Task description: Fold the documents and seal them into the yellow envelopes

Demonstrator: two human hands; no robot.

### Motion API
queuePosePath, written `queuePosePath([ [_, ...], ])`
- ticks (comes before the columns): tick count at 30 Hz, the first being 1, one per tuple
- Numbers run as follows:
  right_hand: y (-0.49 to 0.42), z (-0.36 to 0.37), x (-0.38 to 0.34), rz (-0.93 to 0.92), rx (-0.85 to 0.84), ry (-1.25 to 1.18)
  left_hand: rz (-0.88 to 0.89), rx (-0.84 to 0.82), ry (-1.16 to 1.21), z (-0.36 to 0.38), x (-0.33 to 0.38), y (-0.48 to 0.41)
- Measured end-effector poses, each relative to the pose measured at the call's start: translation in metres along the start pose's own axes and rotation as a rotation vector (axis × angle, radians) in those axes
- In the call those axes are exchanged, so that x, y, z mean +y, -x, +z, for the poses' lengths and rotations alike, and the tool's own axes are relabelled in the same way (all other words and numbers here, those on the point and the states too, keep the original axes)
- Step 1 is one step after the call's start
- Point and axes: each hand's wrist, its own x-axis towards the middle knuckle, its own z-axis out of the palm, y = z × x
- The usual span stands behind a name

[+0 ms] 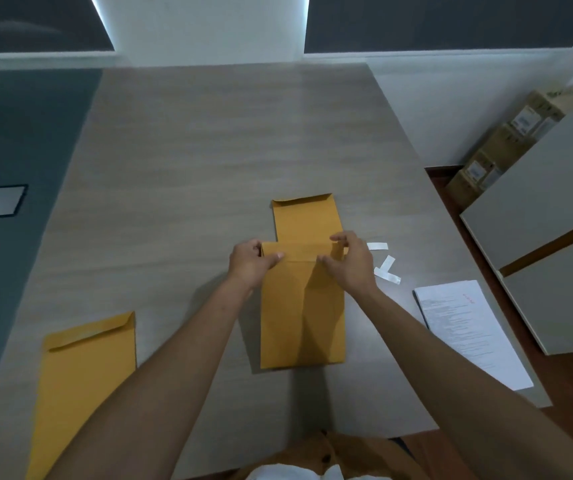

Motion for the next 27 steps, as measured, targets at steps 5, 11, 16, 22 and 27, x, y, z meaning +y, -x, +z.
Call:
queuePosePath([
  [5,-0.059,-0.018,-0.016,0.062,-0.005,-0.054,-0.038,0.045,0.107,0.016,0.033,-0.039],
  [11,-0.131,-0.019,-0.021,0.075,-0.037,-0.059,-0.005,0.147,-0.017,0.035,0.058,-0.099],
  [16,-0.186,-0.004,-0.023,0.016,-0.020,0.017,0.142,0.262,-0.217,0.044,0.074,-0.147],
  [22,-0.223,0.017,-0.015,0.032,-0.065,0.116,0.133,0.258,-0.363,0.053,0.066,-0.188],
  [27,-0.218,0.029,0.000,0.042,-0.123,0.209,0.038,0.216,-0.484,0.065,0.051,-0.189],
])
